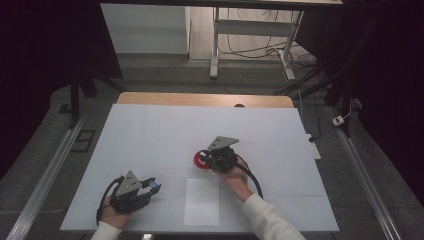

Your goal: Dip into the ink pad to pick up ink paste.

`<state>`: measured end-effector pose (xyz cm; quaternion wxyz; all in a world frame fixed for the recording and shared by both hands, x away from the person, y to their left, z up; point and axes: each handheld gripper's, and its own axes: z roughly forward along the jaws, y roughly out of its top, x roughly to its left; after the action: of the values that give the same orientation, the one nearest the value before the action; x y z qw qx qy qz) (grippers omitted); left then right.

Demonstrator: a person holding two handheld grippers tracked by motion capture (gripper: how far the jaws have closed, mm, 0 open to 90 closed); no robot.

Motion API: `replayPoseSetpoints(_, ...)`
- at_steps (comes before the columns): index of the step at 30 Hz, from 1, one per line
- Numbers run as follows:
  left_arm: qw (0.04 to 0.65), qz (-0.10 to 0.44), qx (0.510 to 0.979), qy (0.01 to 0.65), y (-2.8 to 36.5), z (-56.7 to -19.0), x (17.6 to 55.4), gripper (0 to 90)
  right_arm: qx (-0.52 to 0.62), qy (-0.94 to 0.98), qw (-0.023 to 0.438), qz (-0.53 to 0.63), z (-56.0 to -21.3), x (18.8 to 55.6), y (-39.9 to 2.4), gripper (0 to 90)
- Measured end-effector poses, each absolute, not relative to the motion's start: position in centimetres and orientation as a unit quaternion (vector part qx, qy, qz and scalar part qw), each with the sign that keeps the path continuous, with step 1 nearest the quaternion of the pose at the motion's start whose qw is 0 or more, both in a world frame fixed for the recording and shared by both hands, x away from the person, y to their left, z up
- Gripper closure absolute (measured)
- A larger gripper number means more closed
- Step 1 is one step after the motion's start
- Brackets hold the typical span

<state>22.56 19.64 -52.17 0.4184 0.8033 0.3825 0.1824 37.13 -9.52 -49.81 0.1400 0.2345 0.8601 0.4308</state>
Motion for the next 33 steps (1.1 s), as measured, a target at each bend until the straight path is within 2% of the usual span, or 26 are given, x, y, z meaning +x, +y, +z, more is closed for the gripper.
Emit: replayPoseSetpoints(33,0.42,0.182,0.802,0.383,19.57,-52.14,22.58,64.5,0.236,0.85,0.137,0.451,-48.88,36.51,-9.85,75.0)
